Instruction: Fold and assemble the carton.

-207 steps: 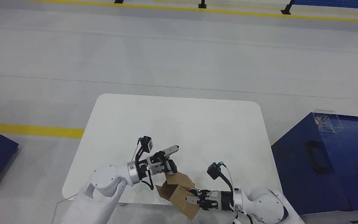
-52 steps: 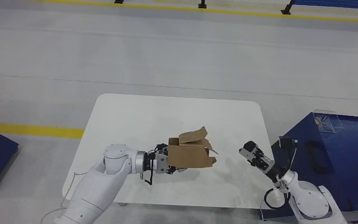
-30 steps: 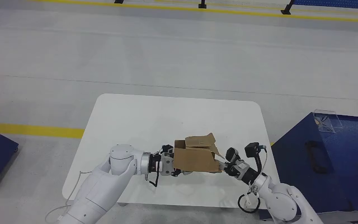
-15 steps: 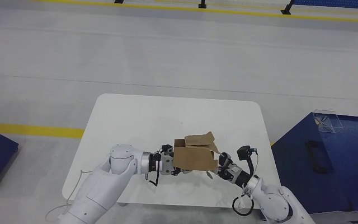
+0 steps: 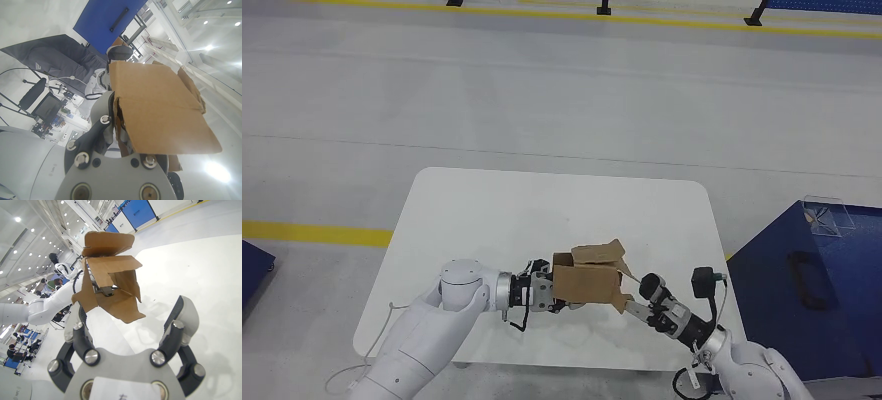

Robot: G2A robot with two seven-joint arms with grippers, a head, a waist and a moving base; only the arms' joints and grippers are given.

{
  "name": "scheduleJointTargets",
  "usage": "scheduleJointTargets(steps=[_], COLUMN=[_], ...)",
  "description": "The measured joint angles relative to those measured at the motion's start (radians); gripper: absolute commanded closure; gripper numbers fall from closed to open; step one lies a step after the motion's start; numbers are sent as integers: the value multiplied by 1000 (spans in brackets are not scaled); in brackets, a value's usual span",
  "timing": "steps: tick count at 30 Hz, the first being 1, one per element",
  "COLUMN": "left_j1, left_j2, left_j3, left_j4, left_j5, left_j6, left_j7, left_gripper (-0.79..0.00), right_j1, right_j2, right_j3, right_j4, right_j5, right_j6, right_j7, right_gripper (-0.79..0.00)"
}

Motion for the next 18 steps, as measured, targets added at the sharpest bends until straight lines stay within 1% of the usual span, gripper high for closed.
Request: scheduleJointTargets(steps=[6,9,12,15,18], left_j1=[2,3,6,9,12], left_j2=[1,3,7,10,11], left_j3=[4,4,-2,-6,-3], left_j4=[0,-4,-6,-9,-17], left_j5=[2,8,14,15,20], left_j6=[-2,-7,-16,-21,-25], left_j7=[-5,-12,-24,-35,-45], left_gripper=[0,0,0,0,0], right_j1=[30,28,29,33,42], right_j2=[-4,-1,6,8,8], right_j3=[-17,17,66,93,88], right_j4=[22,42,63,76,86], right_j5=[20,77,137,140,121], right_j6=[26,10,8,24,44], right_j7=[5,18,61,81,88], right_gripper=[-785,-785,-785,-785,-785])
